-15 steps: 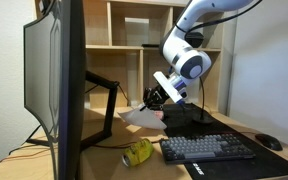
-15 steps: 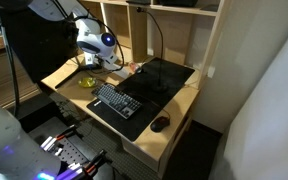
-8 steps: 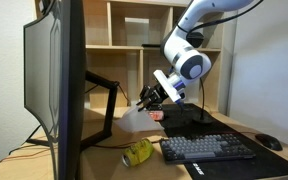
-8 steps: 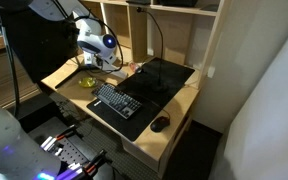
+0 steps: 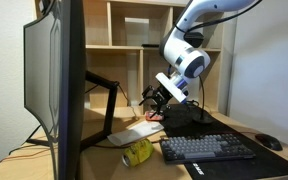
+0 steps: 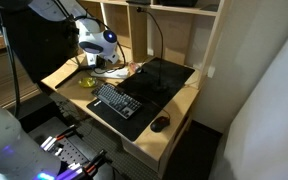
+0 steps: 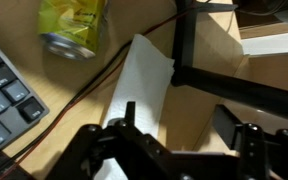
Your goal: Move the white envelope to the right
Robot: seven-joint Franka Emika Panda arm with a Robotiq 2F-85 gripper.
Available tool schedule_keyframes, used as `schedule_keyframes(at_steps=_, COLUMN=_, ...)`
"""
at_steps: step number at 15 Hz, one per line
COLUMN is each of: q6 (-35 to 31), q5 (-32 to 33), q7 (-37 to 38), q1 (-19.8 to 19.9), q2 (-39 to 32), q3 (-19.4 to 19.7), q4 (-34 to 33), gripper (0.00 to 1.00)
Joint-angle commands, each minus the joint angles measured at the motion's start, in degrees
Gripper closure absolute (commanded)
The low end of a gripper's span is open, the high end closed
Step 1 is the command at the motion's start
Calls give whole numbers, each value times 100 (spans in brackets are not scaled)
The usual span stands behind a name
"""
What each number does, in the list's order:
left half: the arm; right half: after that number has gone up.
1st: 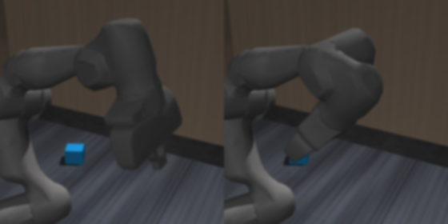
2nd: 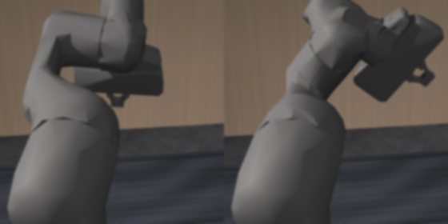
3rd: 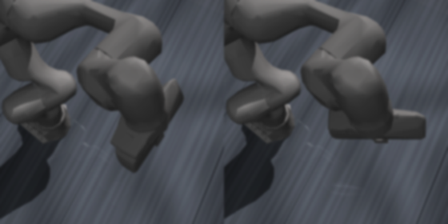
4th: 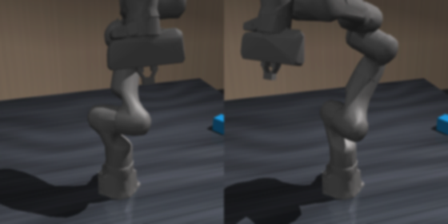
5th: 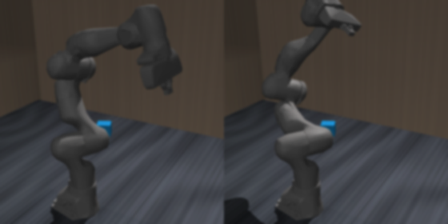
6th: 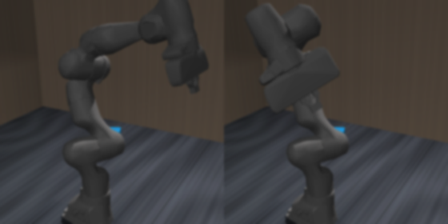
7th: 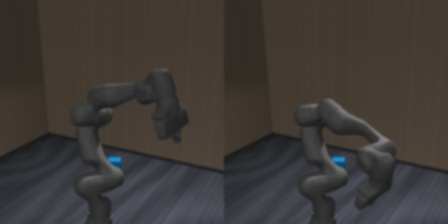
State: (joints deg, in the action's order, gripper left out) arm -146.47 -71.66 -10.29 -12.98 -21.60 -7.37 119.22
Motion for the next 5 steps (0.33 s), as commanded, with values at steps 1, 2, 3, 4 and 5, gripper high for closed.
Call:
schedule_keyframes(at_steps=1, q6=-128, q5=1177, q7=1579, q1=-155, q2=147, q3=164, q4=310, gripper=0)
schedule_keyframes(at_steps=2, q6=-90, q5=1450, q7=2092, q1=-372, q2=167, q3=397, q4=338, gripper=0)
schedule_keyframes(at_steps=3, q6=-33, q5=1174, q7=1465, q1=42, q2=13, q3=-9, q4=120, gripper=0)
schedule_keyframes(at_steps=4, q6=-34, q5=1285, q7=1630, q1=22, q2=12, q3=8, q4=134, gripper=0)
schedule_keyframes(at_steps=5, q6=-32, q5=1279, q7=1612, q1=31, q2=12, q3=-12, q4=129, gripper=0)
